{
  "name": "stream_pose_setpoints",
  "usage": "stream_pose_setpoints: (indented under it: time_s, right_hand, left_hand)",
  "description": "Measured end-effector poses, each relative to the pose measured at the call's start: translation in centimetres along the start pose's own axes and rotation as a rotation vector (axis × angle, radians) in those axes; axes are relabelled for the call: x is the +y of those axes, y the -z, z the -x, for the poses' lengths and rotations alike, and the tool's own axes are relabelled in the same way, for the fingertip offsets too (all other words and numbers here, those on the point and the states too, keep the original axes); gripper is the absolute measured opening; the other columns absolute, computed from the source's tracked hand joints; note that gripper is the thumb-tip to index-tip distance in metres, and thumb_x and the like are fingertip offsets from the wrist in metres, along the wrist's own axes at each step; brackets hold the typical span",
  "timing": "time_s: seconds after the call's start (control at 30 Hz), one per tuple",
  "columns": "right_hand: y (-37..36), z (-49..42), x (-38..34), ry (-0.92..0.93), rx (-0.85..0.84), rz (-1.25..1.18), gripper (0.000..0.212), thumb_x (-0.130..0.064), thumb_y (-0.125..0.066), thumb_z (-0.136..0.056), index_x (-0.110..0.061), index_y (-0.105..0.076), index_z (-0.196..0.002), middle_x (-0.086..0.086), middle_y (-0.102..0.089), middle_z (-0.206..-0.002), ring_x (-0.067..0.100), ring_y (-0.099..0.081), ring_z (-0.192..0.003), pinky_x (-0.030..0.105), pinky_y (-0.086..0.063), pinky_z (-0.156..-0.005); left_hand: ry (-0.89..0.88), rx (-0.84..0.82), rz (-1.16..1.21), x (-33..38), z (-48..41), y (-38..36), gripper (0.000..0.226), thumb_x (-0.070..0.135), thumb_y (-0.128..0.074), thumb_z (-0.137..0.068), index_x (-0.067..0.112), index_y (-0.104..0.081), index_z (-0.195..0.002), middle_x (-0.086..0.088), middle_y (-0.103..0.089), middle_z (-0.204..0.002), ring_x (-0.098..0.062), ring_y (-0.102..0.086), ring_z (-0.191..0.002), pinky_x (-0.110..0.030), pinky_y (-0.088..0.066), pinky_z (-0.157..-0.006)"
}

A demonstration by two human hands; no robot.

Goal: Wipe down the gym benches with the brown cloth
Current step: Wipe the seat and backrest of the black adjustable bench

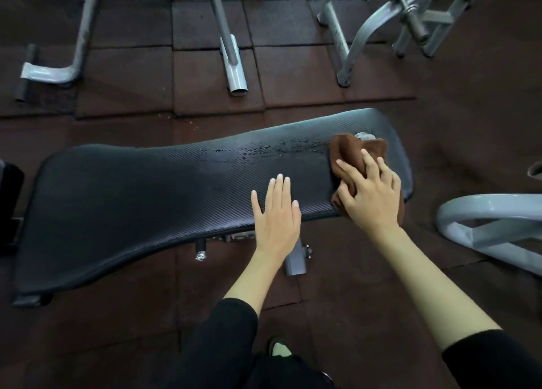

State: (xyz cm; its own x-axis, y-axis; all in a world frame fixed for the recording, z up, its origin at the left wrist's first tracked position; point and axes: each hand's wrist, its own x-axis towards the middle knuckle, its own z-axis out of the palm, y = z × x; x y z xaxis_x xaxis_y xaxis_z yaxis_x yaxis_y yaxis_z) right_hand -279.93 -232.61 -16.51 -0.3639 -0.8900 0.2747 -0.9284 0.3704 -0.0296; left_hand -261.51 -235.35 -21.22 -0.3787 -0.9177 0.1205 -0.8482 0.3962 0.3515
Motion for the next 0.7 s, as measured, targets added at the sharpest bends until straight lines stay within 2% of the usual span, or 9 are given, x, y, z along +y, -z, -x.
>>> stream_pose_setpoints:
  time_s: [0.1, 0.17, 0.23, 0.37, 0.43, 0.53, 0.7]
  right_hand:
    - [0.0, -0.1, -1.2, -0.180, 0.029, -0.025, 0.046, -0.038, -0.047, -0.078, -0.036, -0.063, -0.121, 0.009, -0.049, -0.142, 0.041, -0.046, -0.125, 0.044, -0.028, -0.099]
    - [-0.2, 0.3, -2.9, -0.214, 0.040, -0.041, 0.047, -0.037, -0.047, -0.076, -0.034, -0.063, -0.121, 0.011, -0.049, -0.142, 0.042, -0.046, -0.125, 0.047, -0.031, -0.099]
    - [-0.4, 1.1, -3.5, -0.099, 0.014, -0.058, 0.048, -0.036, -0.047, -0.077, -0.035, -0.062, -0.123, 0.011, -0.048, -0.142, 0.042, -0.045, -0.125, 0.048, -0.031, -0.100]
    - [-0.4, 1.9, -0.3, 0.317, -0.012, -0.075, 0.045, -0.039, -0.049, -0.080, -0.038, -0.062, -0.123, 0.006, -0.051, -0.141, 0.037, -0.047, -0.125, 0.046, -0.032, -0.099]
    - [-0.1, 1.5, 1.8, 0.393, -0.035, -0.069, 0.045, -0.039, -0.050, -0.078, -0.040, -0.063, -0.121, 0.004, -0.051, -0.141, 0.035, -0.047, -0.125, 0.045, -0.035, -0.098]
    - [0.8, -0.4, 4.7, 0.255, -0.068, -0.059, 0.047, -0.042, -0.045, -0.078, -0.042, -0.061, -0.122, 0.004, -0.048, -0.143, 0.036, -0.045, -0.127, 0.044, -0.034, -0.100]
    - [1.4, -3.7, 5.1, -0.217, -0.089, -0.124, 0.053, -0.045, -0.035, -0.079, -0.040, -0.058, -0.126, 0.006, -0.040, -0.149, 0.038, -0.039, -0.128, 0.048, -0.031, -0.103]
  left_hand:
    - [0.014, -0.002, -0.020, 0.1, -0.1, 0.0, 0.053, 0.032, -0.024, -0.098, 0.010, -0.033, -0.145, -0.005, -0.033, -0.151, -0.019, -0.028, -0.141, -0.052, -0.024, -0.111]
    - [0.022, 0.002, -0.022, 0.2, -0.1, -0.1, 0.053, 0.031, -0.024, -0.098, 0.010, -0.034, -0.145, -0.005, -0.034, -0.151, -0.019, -0.029, -0.140, -0.052, -0.025, -0.111]
    - [0.032, 0.008, -0.026, 0.3, -0.1, -0.2, 0.052, 0.031, -0.023, -0.098, 0.010, -0.034, -0.145, -0.005, -0.034, -0.151, -0.019, -0.030, -0.140, -0.052, -0.024, -0.111]
    - [0.034, 0.009, -0.037, 0.3, -0.3, -0.1, 0.052, 0.031, -0.023, -0.098, 0.011, -0.036, -0.144, -0.004, -0.036, -0.150, -0.019, -0.030, -0.139, -0.052, -0.022, -0.112]
    - [0.044, 0.022, -0.013, 0.6, -0.5, 0.2, 0.051, 0.031, -0.025, -0.097, 0.010, -0.039, -0.142, -0.005, -0.039, -0.148, -0.020, -0.034, -0.137, -0.054, -0.022, -0.111]
    - [0.044, 0.028, -0.005, 1.1, -0.9, 0.4, 0.051, 0.031, -0.025, -0.097, 0.010, -0.041, -0.140, -0.005, -0.042, -0.145, -0.021, -0.036, -0.136, -0.054, -0.022, -0.111]
    - [0.055, -0.001, -0.022, 1.4, -1.2, 0.0, 0.052, 0.032, -0.023, -0.098, 0.011, -0.038, -0.143, -0.005, -0.038, -0.148, -0.020, -0.032, -0.139, -0.053, -0.022, -0.111]
